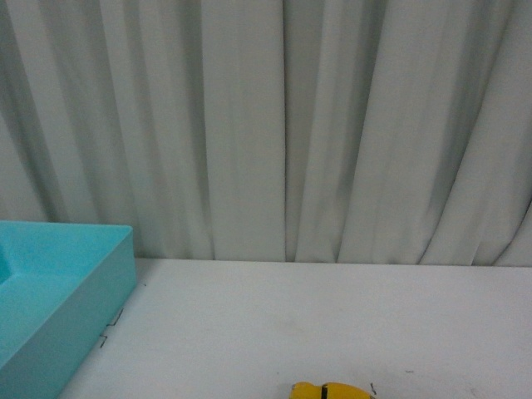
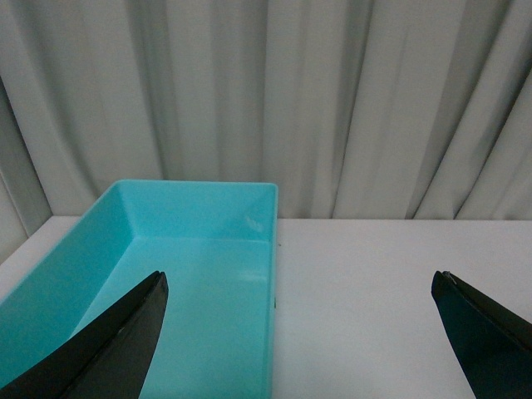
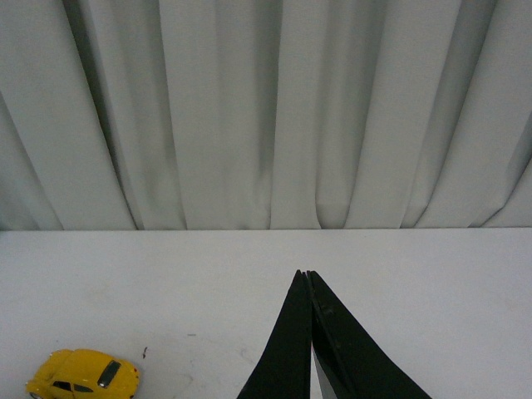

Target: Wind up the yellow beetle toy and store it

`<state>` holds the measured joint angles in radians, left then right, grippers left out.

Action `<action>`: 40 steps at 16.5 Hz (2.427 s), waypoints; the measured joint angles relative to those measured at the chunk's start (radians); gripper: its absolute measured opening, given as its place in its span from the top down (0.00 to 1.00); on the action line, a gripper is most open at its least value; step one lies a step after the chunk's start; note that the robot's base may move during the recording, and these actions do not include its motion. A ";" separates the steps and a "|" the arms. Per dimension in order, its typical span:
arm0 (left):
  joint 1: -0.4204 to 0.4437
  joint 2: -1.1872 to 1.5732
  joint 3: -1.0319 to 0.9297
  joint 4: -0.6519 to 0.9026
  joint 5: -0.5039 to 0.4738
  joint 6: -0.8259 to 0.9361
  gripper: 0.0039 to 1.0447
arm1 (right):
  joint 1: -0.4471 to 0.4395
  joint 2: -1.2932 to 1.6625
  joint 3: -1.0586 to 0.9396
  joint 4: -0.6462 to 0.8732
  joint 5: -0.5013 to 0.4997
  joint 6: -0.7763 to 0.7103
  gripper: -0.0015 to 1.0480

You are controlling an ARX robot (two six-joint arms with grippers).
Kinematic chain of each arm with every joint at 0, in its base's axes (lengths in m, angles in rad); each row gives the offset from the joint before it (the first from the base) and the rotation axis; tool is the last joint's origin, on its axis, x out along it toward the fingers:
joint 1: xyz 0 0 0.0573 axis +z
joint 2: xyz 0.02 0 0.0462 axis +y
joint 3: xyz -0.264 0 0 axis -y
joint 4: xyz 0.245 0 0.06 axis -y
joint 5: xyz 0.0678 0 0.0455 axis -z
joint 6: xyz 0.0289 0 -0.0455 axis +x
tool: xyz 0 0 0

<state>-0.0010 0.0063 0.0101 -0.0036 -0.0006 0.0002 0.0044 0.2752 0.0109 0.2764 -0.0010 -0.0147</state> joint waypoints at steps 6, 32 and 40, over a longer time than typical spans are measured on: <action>0.000 0.000 0.000 0.000 0.000 0.000 0.06 | 0.000 -0.108 0.000 -0.111 0.000 0.000 0.98; -0.583 1.255 0.526 0.393 0.048 0.057 0.06 | -0.001 -0.273 0.000 -0.280 0.001 0.000 0.06; -0.801 1.839 0.957 0.277 0.078 0.586 0.06 | -0.001 -0.273 0.000 -0.280 0.001 0.000 0.06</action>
<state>-0.8024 1.8458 0.9668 0.2737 0.0772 0.5858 0.0032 0.0025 0.0109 -0.0040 0.0002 -0.0147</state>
